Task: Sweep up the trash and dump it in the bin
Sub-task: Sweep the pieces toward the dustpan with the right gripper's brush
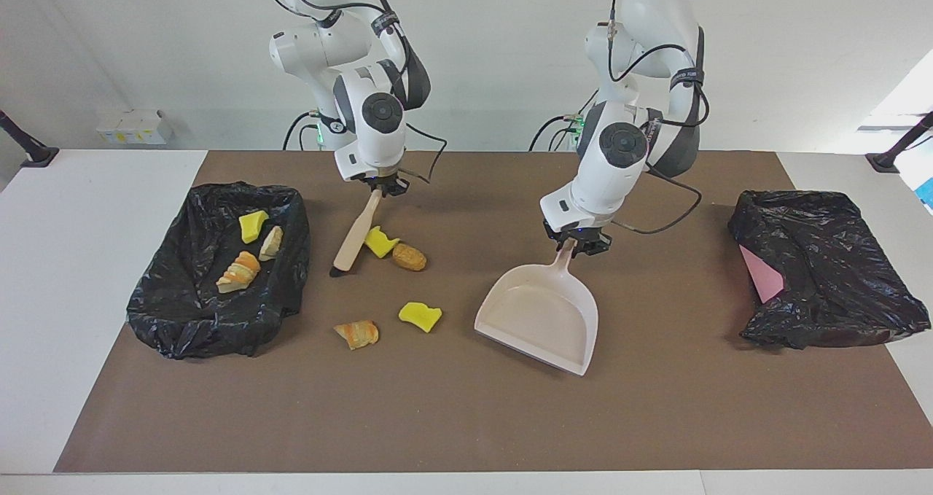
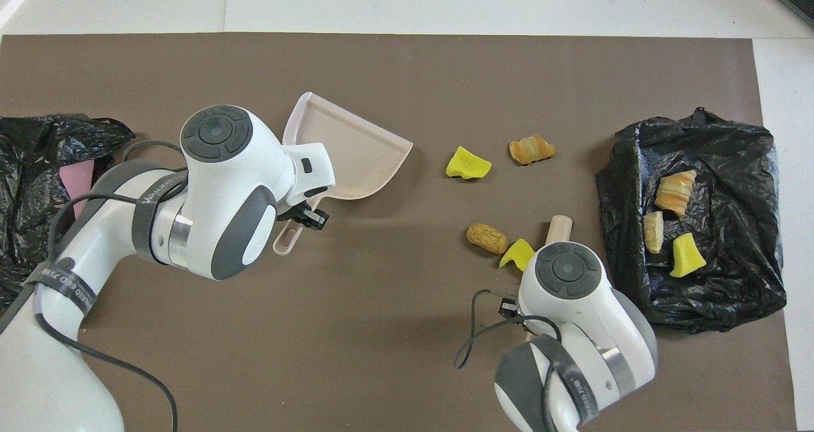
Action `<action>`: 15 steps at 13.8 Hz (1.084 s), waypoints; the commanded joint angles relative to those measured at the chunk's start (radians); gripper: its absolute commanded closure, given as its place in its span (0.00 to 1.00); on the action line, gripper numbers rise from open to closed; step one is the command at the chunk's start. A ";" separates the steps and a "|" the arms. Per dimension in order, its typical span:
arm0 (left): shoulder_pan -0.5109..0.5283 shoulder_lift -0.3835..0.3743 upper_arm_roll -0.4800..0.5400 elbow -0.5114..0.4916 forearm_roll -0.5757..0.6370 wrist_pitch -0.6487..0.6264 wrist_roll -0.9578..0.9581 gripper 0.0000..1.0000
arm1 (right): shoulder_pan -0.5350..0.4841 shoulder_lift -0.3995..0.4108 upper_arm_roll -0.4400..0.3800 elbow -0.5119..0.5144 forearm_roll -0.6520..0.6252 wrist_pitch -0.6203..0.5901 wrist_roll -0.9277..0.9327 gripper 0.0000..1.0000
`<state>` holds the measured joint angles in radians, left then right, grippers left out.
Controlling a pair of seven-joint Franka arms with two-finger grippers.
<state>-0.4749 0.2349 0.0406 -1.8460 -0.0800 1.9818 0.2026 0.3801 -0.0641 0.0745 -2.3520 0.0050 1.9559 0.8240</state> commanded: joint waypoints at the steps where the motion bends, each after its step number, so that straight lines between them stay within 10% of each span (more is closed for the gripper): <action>1: 0.047 -0.028 0.005 -0.013 0.016 -0.055 0.272 1.00 | 0.031 0.087 0.005 0.138 0.096 -0.002 -0.035 1.00; 9: 0.001 -0.065 0.001 -0.050 0.154 -0.103 0.482 1.00 | -0.033 0.144 -0.004 0.362 0.023 -0.222 -0.340 1.00; 15: -0.103 -0.095 -0.001 -0.101 0.184 -0.119 0.482 1.00 | -0.043 0.095 -0.001 0.209 0.025 -0.184 -0.551 1.00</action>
<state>-0.5483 0.1968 0.0273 -1.8985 0.0813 1.8796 0.6717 0.3278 0.0531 0.0642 -2.0949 0.0322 1.7398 0.2999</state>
